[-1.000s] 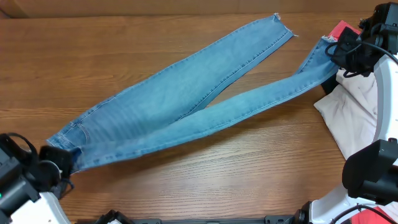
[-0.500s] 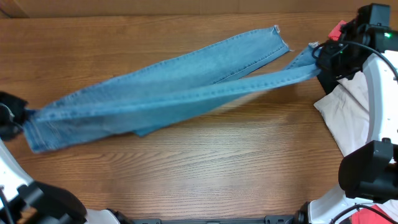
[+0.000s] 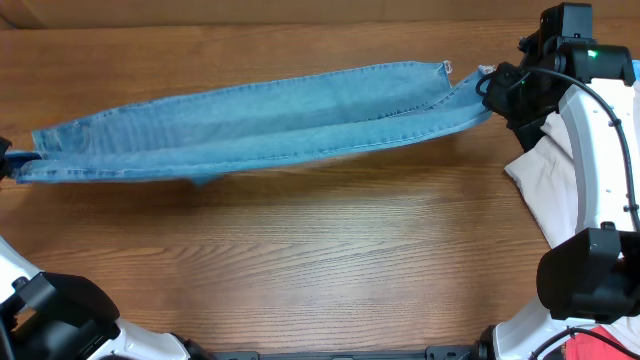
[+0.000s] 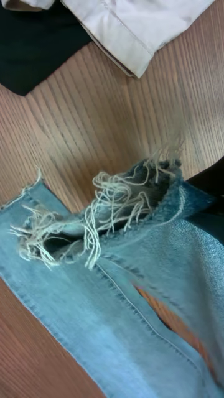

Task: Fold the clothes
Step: 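Hold the waistband left and hem right, stretching the jeans lengthwise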

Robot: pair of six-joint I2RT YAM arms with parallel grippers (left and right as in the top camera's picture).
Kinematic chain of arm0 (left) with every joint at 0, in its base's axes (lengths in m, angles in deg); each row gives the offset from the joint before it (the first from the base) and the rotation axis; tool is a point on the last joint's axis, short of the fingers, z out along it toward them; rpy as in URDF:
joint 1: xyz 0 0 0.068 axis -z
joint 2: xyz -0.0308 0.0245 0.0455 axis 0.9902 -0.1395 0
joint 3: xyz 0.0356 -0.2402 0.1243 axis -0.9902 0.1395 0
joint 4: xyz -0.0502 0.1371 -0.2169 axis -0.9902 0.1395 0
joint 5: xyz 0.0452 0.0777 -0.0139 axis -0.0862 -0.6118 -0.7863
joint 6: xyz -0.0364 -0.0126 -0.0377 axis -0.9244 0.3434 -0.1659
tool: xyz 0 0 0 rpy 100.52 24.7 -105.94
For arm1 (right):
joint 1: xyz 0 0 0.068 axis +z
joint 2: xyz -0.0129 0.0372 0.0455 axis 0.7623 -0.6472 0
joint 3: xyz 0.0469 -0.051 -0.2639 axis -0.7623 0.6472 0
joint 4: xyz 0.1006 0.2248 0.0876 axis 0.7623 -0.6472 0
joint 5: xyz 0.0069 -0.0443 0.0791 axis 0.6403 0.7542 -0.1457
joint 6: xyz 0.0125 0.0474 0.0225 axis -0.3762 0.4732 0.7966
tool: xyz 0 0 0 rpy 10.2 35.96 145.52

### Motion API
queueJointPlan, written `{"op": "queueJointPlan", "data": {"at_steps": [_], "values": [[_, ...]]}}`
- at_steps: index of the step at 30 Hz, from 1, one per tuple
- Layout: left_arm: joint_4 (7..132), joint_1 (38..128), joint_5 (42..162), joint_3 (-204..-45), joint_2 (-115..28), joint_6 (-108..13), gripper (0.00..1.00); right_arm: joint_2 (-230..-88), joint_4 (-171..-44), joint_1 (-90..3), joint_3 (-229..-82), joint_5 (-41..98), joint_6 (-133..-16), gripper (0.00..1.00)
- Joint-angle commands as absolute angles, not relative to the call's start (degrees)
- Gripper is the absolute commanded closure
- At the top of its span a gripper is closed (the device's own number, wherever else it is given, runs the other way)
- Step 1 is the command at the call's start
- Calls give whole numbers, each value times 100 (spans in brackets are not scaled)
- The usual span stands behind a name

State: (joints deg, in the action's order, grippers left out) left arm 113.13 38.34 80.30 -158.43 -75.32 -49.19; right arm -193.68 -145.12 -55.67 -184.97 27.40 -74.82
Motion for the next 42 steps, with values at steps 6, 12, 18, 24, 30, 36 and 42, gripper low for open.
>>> {"op": "queueJointPlan", "data": {"at_steps": [6, 12, 18, 24, 30, 36, 42], "values": [[11142, 3729, 7287, -15325, -7573, -4971, 96, -19399, -14455, -5604, -18703, 3072, -7412, 96], [10701, 3738, 7276, -14809, -7573, -4971, 96, -19493, -14447, -5604, -18703, 3072, -7414, 96], [10104, 3742, 7293, -14621, -7573, -5151, 96, -19569, -14257, -5604, -18703, 3072, -7457, 96], [9499, 3836, 7300, -14302, -7573, -5207, 96, -19890, -14097, -5604, -18703, 3070, -7457, 96], [8753, 4055, 7295, -14007, -7573, -5205, 96, -20194, -13830, -5604, -18703, 3072, -7455, 96], [8428, 4269, 7284, -13880, -7573, -5225, 96, -20467, -13970, -5604, -18703, 3072, -7431, 96], [8327, 4348, 7208, -13880, -7608, -5227, 96, -20745, -14117, -5604, -18703, 3020, -7302, 96]]}}
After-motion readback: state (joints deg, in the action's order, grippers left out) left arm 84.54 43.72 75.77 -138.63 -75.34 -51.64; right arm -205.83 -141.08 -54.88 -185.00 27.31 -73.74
